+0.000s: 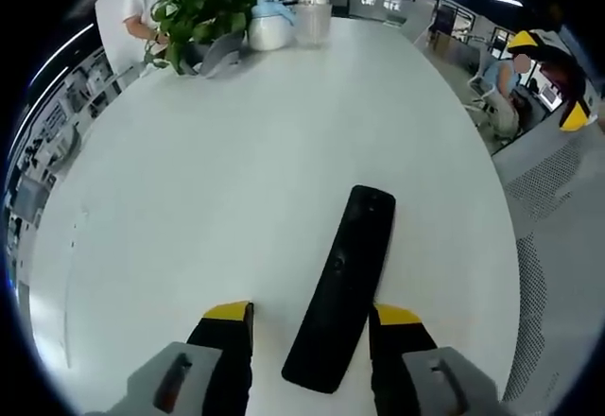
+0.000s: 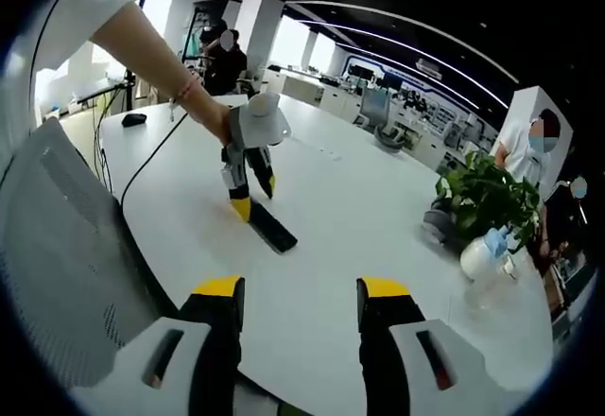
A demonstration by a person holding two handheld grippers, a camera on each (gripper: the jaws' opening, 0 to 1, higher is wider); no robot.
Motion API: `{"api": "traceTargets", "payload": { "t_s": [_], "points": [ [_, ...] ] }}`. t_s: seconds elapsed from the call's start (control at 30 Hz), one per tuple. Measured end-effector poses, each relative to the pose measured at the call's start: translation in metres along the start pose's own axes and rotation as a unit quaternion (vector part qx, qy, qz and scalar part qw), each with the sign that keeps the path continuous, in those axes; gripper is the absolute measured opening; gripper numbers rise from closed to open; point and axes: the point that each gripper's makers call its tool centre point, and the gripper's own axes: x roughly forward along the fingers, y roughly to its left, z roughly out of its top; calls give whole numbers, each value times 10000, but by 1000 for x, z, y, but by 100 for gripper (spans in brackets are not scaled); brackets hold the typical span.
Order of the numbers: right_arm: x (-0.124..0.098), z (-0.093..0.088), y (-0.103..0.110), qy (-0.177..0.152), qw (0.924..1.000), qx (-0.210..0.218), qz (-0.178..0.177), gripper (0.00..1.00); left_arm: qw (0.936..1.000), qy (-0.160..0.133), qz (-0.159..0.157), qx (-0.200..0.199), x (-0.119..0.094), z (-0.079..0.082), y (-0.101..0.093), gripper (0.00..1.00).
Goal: Press the specified remote control buttons in sequence, fully releasing each button before pressing the next.
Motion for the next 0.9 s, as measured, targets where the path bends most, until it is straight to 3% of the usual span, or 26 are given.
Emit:
{"api": "traceTargets", "payload": {
  "t_s": [0.37,0.9],
  "points": [
    [0,0,1,26,10000,-54,0,49,10000,-26,-13,71,-3,-4,-1,32],
    [0,-1,1,63,9999,-118,-3,49,9995,1,-90,306,-4,-3,-6,25]
  ]
}}
